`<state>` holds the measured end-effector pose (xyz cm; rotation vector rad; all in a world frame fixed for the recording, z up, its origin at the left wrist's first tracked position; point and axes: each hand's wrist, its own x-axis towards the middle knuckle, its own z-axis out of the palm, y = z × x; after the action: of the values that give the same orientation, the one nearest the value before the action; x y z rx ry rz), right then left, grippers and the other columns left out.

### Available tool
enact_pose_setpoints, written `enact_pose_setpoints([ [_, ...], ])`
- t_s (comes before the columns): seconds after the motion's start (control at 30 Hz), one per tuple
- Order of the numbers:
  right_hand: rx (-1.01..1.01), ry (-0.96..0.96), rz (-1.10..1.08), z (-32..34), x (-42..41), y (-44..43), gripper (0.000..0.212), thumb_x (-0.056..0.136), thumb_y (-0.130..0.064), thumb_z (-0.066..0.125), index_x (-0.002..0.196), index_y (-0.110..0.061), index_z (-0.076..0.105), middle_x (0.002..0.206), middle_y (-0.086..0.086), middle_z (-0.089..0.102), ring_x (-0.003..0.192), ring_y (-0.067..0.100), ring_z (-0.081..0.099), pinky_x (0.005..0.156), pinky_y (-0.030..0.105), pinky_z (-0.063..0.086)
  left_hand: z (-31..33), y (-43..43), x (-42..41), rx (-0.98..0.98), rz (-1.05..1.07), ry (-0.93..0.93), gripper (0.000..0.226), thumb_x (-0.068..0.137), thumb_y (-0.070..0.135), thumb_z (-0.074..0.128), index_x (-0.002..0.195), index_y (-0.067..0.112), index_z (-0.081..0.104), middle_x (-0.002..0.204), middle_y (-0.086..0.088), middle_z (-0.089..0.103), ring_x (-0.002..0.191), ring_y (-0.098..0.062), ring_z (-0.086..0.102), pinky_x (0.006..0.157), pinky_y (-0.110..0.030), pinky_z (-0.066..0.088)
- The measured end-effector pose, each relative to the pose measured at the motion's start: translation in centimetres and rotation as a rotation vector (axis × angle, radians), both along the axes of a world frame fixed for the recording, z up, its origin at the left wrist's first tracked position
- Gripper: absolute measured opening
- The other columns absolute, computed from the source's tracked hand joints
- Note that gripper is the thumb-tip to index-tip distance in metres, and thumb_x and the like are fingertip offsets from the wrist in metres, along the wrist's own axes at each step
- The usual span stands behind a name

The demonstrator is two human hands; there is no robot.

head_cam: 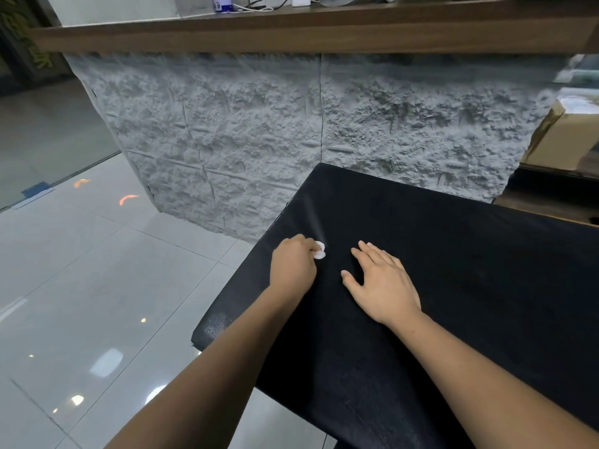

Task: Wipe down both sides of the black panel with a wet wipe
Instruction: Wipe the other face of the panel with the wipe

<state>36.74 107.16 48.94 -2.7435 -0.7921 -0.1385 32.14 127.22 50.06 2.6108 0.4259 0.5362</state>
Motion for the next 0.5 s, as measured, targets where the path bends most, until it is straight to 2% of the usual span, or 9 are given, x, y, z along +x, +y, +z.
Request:
enact_pose_setpoints([
  [0.1, 0.009, -0.003, -0.005, -0.1, 0.1, -0.1, 0.073, 0.1, -0.067, 0.031, 0.16, -0.027, 0.041, 0.171, -0.007, 0.028, 0.158, 0.008, 0.018, 0.13, 0.033, 0.016, -0.3, -1.5, -0.1, -0.005, -0.036, -0.009, 0.028, 0.097, 0.012, 0.059, 0.1, 0.033, 0.078, 0.092, 0.008, 0.065, 0.085, -0.019, 0.058, 0.072, -0.03, 0.037],
  [0.33, 0.02, -0.003, 0.002, -0.2, 0.1, -0.1, 0.072, 0.099, -0.067, 0.032, 0.16, -0.028, 0.041, 0.17, -0.009, 0.029, 0.158, 0.006, 0.018, 0.129, 0.032, 0.015, -0.6, -2.6, -1.1, 0.029, -0.18, -0.011, 0.028, 0.099, 0.013, 0.057, 0.1, 0.032, 0.078, 0.095, 0.007, 0.067, 0.088, -0.02, 0.059, 0.077, -0.036, 0.051],
  [0.5, 0.025, -0.007, -0.001, -0.2, 0.0, -0.2, 0.07, 0.101, -0.066, 0.033, 0.159, -0.028, 0.042, 0.17, -0.009, 0.03, 0.157, 0.006, 0.018, 0.129, 0.03, 0.015, 0.2, -0.9, -1.0, 0.006, -0.188, 0.021, 0.025, 0.099, 0.015, 0.059, 0.098, 0.03, 0.079, 0.097, 0.007, 0.069, 0.093, -0.018, 0.063, 0.08, -0.03, 0.046],
])
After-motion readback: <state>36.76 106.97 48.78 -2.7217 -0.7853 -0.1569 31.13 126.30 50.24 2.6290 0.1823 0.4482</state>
